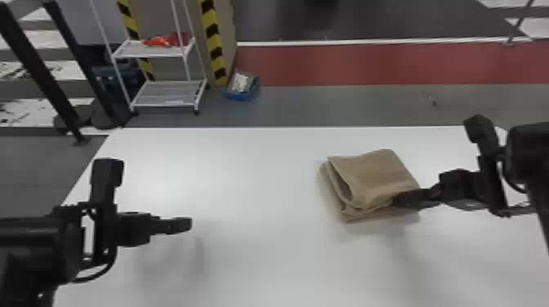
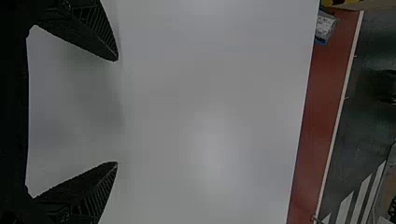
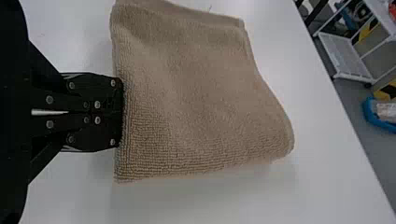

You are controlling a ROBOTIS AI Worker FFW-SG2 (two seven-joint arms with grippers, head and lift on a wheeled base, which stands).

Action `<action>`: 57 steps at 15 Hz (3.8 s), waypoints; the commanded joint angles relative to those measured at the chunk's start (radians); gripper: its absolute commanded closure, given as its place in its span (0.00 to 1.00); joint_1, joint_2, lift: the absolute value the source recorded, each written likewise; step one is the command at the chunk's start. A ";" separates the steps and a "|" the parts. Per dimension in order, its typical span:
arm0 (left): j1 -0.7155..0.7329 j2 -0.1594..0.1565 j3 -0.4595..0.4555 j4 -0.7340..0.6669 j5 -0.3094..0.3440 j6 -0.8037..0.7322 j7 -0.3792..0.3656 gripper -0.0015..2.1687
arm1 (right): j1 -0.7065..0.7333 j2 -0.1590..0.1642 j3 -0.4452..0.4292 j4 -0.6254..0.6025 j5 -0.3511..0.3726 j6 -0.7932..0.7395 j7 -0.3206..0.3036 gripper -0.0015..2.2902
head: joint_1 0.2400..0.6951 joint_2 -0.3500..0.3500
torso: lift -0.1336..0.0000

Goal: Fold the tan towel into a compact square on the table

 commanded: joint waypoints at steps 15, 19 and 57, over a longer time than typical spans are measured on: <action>0.003 0.001 0.003 0.010 0.000 -0.005 -0.003 0.04 | 0.016 0.147 -0.029 -0.012 -0.217 -0.288 -0.185 0.81 | 1.00 0.78 | 0.07; 0.009 0.007 0.020 0.019 0.000 -0.018 -0.003 0.04 | 0.026 0.157 -0.036 -0.022 -0.233 -0.288 -0.187 0.60 | 1.00 0.82 | 0.07; 0.003 0.006 0.019 0.015 0.000 -0.015 -0.003 0.05 | 0.143 0.160 0.269 -0.193 -0.315 -0.073 -0.205 0.04 | 1.00 1.00 | 0.07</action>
